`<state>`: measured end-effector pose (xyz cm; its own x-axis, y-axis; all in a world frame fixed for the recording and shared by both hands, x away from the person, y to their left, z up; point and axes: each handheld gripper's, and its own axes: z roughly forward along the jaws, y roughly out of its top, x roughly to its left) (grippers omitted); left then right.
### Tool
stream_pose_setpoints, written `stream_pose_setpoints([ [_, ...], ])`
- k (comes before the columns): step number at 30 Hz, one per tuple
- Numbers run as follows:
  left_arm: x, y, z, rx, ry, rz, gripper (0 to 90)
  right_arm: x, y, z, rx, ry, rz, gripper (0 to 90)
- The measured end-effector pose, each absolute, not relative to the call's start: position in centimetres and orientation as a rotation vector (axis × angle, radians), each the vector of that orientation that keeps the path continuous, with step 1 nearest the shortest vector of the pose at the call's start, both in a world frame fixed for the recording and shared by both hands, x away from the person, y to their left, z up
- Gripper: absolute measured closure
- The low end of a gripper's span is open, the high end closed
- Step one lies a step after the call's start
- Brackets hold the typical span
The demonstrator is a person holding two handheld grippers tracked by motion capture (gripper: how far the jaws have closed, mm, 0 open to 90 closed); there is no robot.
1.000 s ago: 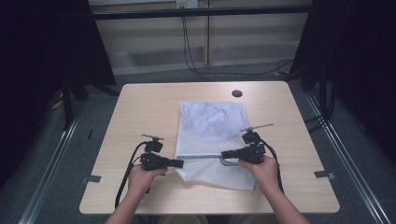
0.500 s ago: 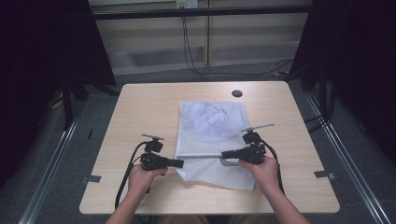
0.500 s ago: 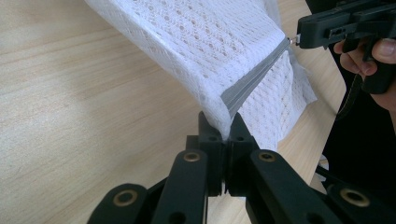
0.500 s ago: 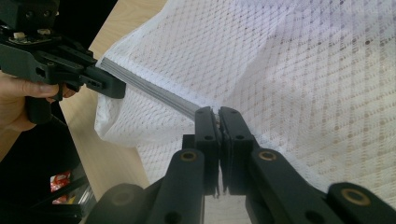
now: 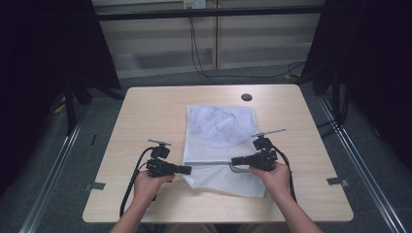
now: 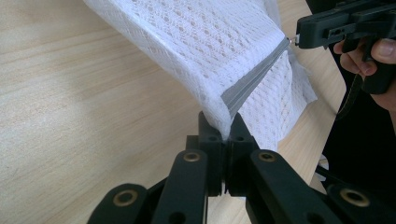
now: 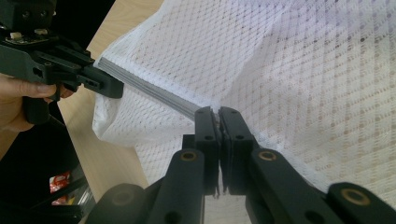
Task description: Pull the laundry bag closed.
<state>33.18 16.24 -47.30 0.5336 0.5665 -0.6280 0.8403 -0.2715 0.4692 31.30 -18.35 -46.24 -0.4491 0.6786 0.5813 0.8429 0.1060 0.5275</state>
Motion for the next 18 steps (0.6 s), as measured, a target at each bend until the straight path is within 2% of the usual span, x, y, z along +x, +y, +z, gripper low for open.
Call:
stream_pose_setpoints([
  [18,33.23,16.55,-47.15,1.955,1.147,-0.432,88.4,31.26,-19.34,-46.36,-1.555,-2.164,-1.258,87.0],
])
